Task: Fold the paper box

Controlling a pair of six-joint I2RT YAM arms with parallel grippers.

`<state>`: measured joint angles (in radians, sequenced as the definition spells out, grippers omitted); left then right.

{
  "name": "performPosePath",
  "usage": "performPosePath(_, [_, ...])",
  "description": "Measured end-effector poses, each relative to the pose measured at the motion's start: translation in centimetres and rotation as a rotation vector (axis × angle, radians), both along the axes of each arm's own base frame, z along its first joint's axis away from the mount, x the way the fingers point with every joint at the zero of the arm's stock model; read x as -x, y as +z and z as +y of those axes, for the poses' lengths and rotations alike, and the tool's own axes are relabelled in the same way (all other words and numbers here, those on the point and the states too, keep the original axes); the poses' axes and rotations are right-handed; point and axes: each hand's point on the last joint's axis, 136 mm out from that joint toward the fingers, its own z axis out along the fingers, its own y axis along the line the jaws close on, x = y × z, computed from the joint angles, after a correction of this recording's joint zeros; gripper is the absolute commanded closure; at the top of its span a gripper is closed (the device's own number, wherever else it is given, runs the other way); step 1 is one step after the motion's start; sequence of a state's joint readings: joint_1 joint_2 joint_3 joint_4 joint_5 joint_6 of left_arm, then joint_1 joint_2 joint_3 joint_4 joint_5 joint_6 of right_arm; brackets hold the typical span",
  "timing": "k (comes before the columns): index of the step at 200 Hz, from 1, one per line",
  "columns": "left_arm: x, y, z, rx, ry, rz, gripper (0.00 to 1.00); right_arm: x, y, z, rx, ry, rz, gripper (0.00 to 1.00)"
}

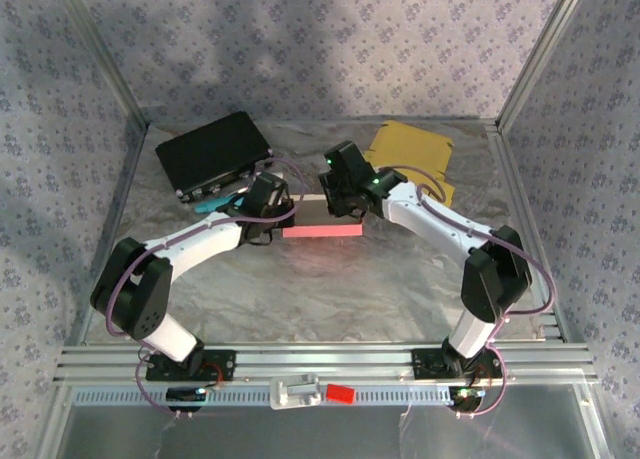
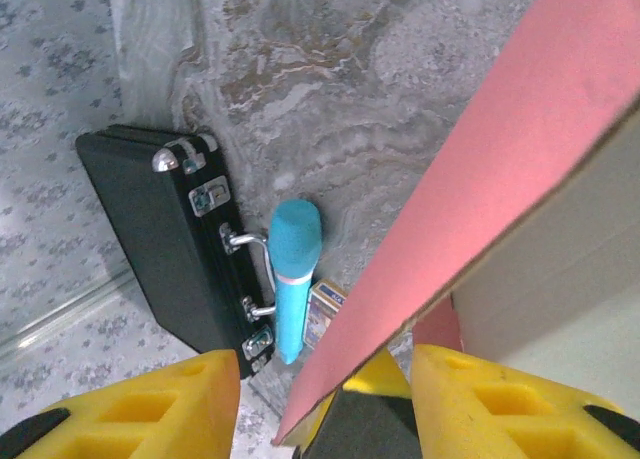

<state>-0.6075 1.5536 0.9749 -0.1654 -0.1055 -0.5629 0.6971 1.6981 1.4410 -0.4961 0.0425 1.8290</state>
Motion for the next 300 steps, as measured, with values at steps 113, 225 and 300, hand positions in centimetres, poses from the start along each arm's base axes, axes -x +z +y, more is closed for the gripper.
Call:
performPosePath(113, [0.9, -0.1, -0.3, -0.028, -0.007, 0.006, 0.80, 0.3, -1.4, -1.1, -0.026, -0.039, 0.076, 0.96])
performPosePath(225, [7.1, 7.2, 2.0, 0.138, -0.021, -0.007, 0.56, 3.3, -2.5, -2.2, -0.031, 0.040, 0.091, 0.98])
performPosePath(300, [7.6, 6.1, 2.2, 0.183, 0.022, 0.067, 0.59, 8.0, -8.3, -4.2, 0.053, 0.145, 0.146, 0.92])
